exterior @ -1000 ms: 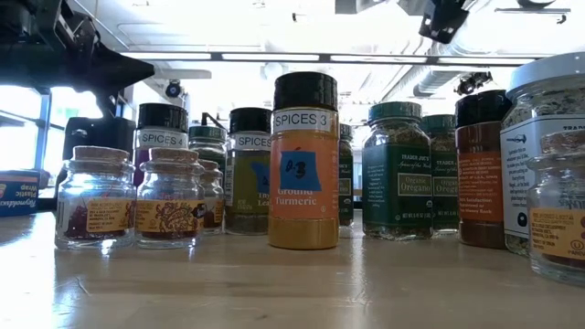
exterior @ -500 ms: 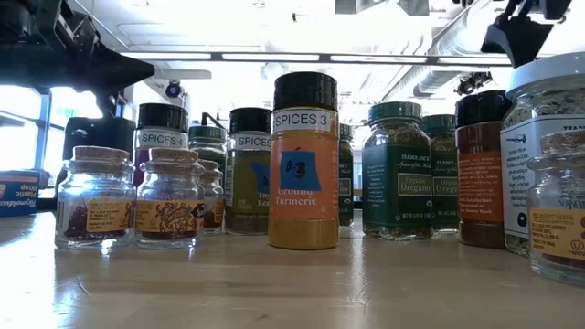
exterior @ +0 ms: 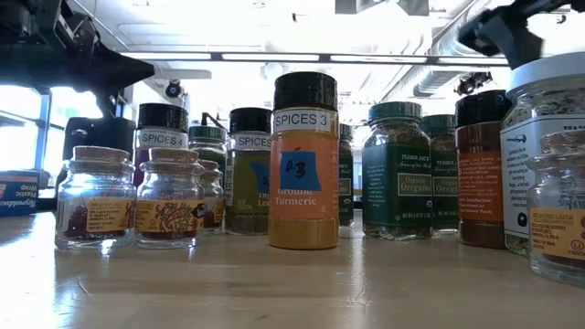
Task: Shelf spices
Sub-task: Put the white seasoning bottle on the shelf and align it with the other white seasoning bottles
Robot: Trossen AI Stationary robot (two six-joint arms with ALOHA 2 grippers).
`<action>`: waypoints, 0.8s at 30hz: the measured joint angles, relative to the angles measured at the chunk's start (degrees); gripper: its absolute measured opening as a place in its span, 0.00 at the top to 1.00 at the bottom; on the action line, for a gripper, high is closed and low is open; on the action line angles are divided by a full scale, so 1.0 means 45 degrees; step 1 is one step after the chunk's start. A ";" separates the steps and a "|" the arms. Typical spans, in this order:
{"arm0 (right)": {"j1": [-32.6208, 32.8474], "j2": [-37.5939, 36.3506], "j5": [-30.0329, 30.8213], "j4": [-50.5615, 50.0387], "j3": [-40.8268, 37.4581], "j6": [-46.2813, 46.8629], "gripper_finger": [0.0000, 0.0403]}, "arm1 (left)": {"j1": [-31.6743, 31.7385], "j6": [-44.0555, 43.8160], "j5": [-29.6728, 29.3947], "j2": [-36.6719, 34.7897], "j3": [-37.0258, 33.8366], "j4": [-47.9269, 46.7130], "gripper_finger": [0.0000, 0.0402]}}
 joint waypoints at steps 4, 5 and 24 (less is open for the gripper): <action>-0.0021 0.0354 0.0009 -0.0092 0.0017 -0.4621 0.27 | 0.0000 0.0000 0.0000 0.0000 0.0000 -0.0004 1.00; -0.0075 0.0432 0.0005 -0.0112 0.0012 -0.5168 0.27 | 0.0000 0.0000 0.0000 0.0000 0.0000 -0.0005 1.00; -0.0222 0.2186 -0.0481 -0.0110 0.0017 -0.5461 0.41 | 0.0000 0.0000 -0.0005 0.0000 0.0000 0.0000 1.00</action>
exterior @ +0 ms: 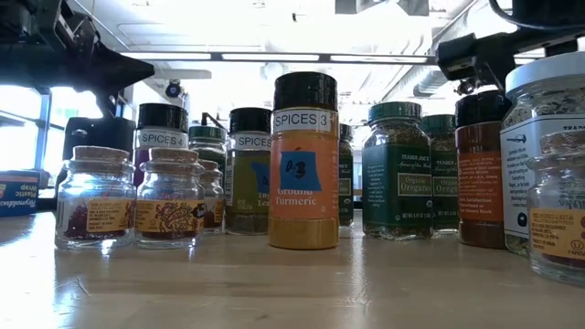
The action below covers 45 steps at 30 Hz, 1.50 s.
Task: Shelf spices
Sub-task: Put the white seasoning bottle on the shelf and align it with the other white seasoning bottles
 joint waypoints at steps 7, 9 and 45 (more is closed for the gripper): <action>-0.0054 0.0027 -0.0417 -0.0442 0.0005 0.1254 0.55 | 0.0000 0.0000 0.0000 0.0000 0.0000 0.0001 1.00; -0.0190 0.0027 -0.0550 -0.0580 0.0005 0.1610 0.55 | 0.0000 0.0000 0.0000 0.0000 0.0000 -0.0009 1.00; -0.4633 -0.1187 -0.1674 -0.3904 0.1830 0.3371 0.34 | 0.0000 0.0000 0.0004 0.0000 0.0000 0.0004 1.00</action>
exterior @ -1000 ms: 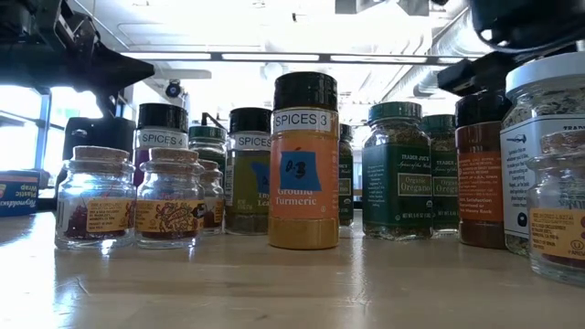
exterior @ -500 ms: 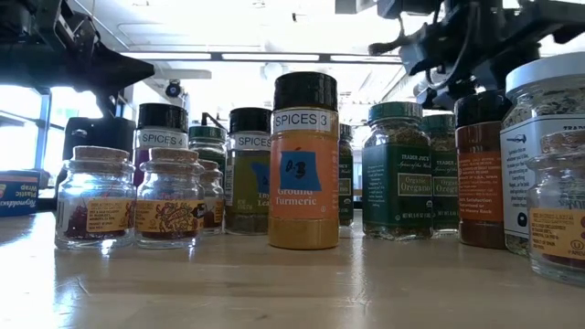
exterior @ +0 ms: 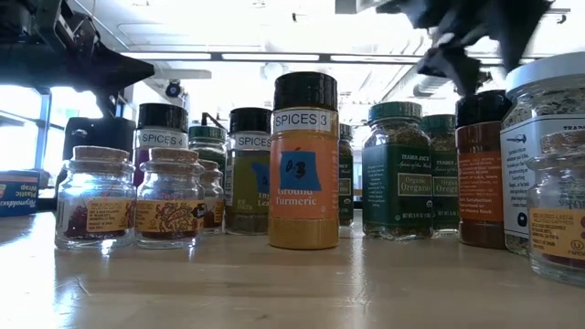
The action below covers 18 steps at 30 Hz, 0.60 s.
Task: Shelf spices
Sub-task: Put the white seasoning bottle on the shelf and align it with the other white seasoning bottles
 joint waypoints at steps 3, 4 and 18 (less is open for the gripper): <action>0.0199 0.0000 -0.0512 -0.0861 -0.0364 -0.1572 0.29 | 0.0000 0.0000 -0.0004 0.0000 0.0000 -0.0004 1.00; 0.0293 0.0000 -0.0489 -0.0866 -0.0498 -0.1975 0.28 | 0.0000 0.0000 -0.0004 0.0000 0.0000 -0.0004 1.00; 0.0918 0.0010 0.1480 0.1661 -0.2169 -0.3032 0.28 | 0.0000 0.0000 0.0000 0.0000 0.0000 -0.0006 1.00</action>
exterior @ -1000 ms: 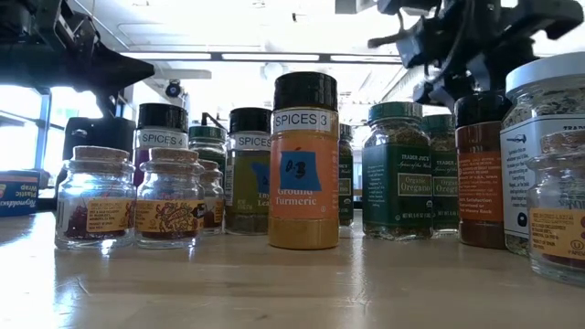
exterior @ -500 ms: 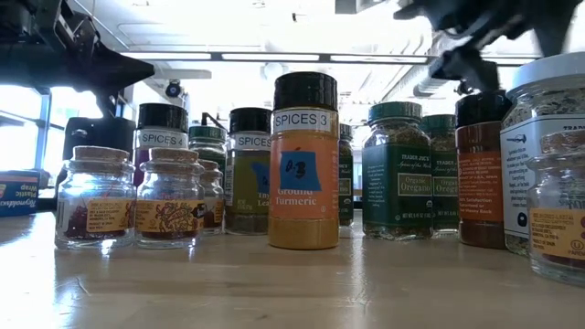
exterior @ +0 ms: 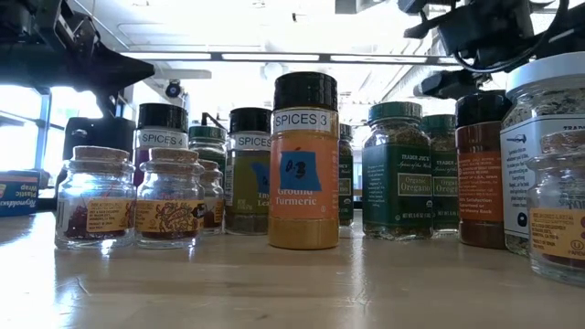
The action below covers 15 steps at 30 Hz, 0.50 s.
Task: Shelf spices
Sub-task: Put the white seasoning bottle on the shelf and align it with the other white seasoning bottles
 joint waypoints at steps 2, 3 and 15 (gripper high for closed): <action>0.0000 0.0000 0.0005 0.0244 -0.0109 0.0257 0.28 | 0.0000 -0.0002 -0.0002 0.0000 0.0000 0.0006 1.00; 0.0000 0.0000 0.0004 0.0326 -0.0173 0.0419 0.29 | 0.0000 0.0000 -0.0005 0.0000 0.0000 0.0001 1.00; -0.0023 0.0029 -0.0287 0.0795 -0.0263 0.3099 0.53 | 0.0000 -0.0002 -0.0005 0.0000 0.0000 0.0001 1.00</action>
